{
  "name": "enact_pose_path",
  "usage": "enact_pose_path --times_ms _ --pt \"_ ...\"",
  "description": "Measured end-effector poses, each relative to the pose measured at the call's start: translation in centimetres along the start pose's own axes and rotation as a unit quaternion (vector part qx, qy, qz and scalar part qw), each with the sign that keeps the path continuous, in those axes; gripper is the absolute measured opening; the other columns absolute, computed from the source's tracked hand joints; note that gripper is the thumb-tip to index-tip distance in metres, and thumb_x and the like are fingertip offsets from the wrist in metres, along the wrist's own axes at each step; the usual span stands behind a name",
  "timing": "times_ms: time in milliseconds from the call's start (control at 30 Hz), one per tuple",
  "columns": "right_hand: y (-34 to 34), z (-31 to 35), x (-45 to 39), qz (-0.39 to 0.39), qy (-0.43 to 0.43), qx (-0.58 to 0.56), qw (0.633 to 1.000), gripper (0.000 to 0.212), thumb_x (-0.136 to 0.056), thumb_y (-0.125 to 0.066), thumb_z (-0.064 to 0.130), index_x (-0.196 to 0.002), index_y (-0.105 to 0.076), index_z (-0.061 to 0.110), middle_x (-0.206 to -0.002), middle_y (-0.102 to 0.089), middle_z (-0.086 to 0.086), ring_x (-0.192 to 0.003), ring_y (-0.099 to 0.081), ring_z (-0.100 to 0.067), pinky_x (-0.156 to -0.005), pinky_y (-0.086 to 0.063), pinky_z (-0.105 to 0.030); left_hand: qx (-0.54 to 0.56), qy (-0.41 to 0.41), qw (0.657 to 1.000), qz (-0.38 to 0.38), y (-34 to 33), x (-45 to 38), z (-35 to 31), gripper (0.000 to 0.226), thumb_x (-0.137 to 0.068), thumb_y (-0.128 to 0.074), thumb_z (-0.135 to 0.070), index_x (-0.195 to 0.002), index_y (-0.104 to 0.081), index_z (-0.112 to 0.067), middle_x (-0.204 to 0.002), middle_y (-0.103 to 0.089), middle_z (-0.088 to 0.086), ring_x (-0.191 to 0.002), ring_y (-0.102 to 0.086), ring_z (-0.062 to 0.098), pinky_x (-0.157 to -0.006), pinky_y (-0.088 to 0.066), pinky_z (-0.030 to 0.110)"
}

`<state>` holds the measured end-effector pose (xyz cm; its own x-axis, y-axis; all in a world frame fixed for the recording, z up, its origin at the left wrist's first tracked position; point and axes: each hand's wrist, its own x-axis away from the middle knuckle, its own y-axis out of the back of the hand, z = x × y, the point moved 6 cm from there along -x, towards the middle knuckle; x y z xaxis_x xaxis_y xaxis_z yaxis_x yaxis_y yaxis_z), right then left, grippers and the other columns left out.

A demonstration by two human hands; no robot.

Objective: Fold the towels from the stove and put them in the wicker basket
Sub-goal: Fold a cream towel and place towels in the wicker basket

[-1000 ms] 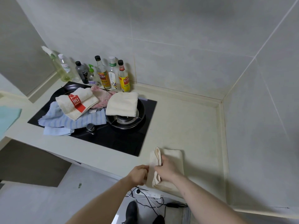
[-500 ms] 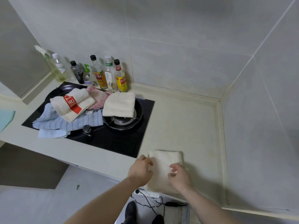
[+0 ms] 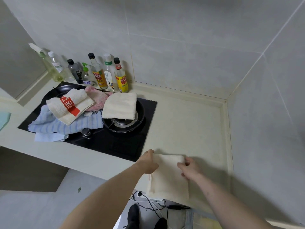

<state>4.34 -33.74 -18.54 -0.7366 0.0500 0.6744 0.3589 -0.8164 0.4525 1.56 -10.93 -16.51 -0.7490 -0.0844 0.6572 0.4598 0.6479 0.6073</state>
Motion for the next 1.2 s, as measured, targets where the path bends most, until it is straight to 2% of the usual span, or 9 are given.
enact_pose_path --times_ms 167,267,433,567,733,833,900,967,1200 --pt "-0.7 -1.0 -0.8 0.027 -0.016 0.038 0.999 0.054 -0.081 -0.075 0.01 -0.132 -0.056 0.014 -0.089 -0.059 0.008 -0.092 -0.066 -0.027 -0.082 -0.059 -0.043 -0.032 0.025 0.998 0.051 -0.5 -0.7 0.7 0.068 -0.088 -0.069 -0.032 -0.149 -0.039 -0.022 -0.145 -0.035 0.003 -0.119 -0.054 0.027 -0.096 -0.051 0.035" --pt "-0.8 -1.6 -0.5 0.024 -0.018 0.052 0.998 0.064 -0.072 -0.079 0.012 -0.131 -0.056 0.017 -0.102 -0.063 0.001 -0.099 -0.066 -0.026 -0.09 -0.058 -0.041 -0.106 0.004 0.993 0.043 -1.4 -0.5 0.6 0.063 -0.087 -0.071 -0.032 -0.14 -0.042 -0.016 -0.138 -0.033 0.005 -0.101 -0.055 0.025 -0.085 -0.051 0.033" --pt "-1.2 -2.5 0.7 0.01 0.013 0.082 0.997 0.07 -0.055 -0.082 0.028 -0.118 -0.053 0.028 -0.109 -0.066 0.002 -0.091 -0.069 -0.021 -0.071 -0.063 -0.042 -0.08 0.002 0.997 0.001 -1.8 0.1 0.5 0.052 -0.084 -0.068 -0.028 -0.13 -0.046 -0.02 -0.123 -0.05 0.0 -0.103 -0.061 0.025 -0.081 -0.055 0.035" --pt "-1.1 -2.3 1.8 0.035 0.004 0.084 0.996 0.058 -0.074 -0.077 0.015 -0.12 -0.044 0.03 -0.115 -0.061 0.0 -0.094 -0.067 -0.027 -0.048 -0.054 -0.027 0.091 0.052 0.994 0.013 -2.7 0.7 1.7 0.048 -0.083 -0.07 -0.028 -0.123 -0.045 -0.02 -0.105 -0.057 -0.001 -0.095 -0.06 0.021 -0.071 -0.049 0.03" --pt "-0.4 -1.8 1.6 0.064 -0.054 -0.007 0.996 0.033 -0.081 -0.074 0.011 -0.111 -0.058 0.013 -0.093 -0.066 -0.01 -0.061 -0.062 -0.022 -0.051 -0.05 -0.027 0.25 0.084 0.964 0.041 -3.0 1.7 2.7 0.021 -0.084 -0.063 -0.014 -0.087 -0.042 -0.017 -0.085 -0.047 0.005 -0.067 -0.046 0.021 -0.057 -0.042 0.03" --pt "0.3 -1.4 1.5 0.071 -0.06 -0.054 0.994 0.035 -0.079 -0.079 0.018 -0.11 -0.063 0.014 -0.095 -0.067 -0.011 -0.062 -0.063 -0.018 -0.055 -0.056 -0.027 0.311 0.067 0.947 0.052 -2.2 2.4 2.1 0.029 -0.091 -0.062 -0.008 -0.114 -0.048 -0.017 -0.099 -0.06 0.009 -0.068 -0.065 0.02 -0.063 -0.057 0.03" --pt "0.4 -1.0 1.5 0.077 -0.058 -0.088 0.991 0.04 -0.08 -0.08 0.013 -0.115 -0.06 0.009 -0.098 -0.066 -0.012 -0.062 -0.061 -0.017 -0.055 -0.056 -0.027 0.352 0.058 0.933 0.055 -1.8 2.7 1.5 0.059 -0.093 -0.061 -0.005 -0.146 -0.037 -0.013 -0.109 -0.064 0.01 -0.073 -0.072 0.02 -0.063 -0.059 0.029" --pt "0.6 -0.6 1.6 0.071 -0.047 -0.115 0.99 0.041 -0.081 -0.078 0.003 -0.118 -0.058 0.006 -0.098 -0.065 -0.012 -0.059 -0.061 -0.017 -0.051 -0.053 -0.026 0.381 0.052 0.922 0.05 -1.4 2.7 1.1 0.068 -0.094 -0.06 -0.004 -0.154 -0.028 -0.009 -0.109 -0.068 0.013 -0.078 -0.074 0.021 -0.063 -0.061 0.031" --pt "1.9 1.1 2.4 0.068 0.014 -0.151 0.986 0.03 -0.084 -0.068 -0.004 -0.11 -0.062 0.011 -0.101 -0.068 -0.013 -0.079 -0.077 -0.027 -0.065 -0.063 -0.038 0.421 0.01 0.906 0.035 -0.3 2.5 0.0 0.022 -0.088 -0.059 -0.008 -0.11 -0.057 -0.01 -0.095 -0.068 0.009 -0.088 -0.073 0.024 -0.084 -0.06 0.04"
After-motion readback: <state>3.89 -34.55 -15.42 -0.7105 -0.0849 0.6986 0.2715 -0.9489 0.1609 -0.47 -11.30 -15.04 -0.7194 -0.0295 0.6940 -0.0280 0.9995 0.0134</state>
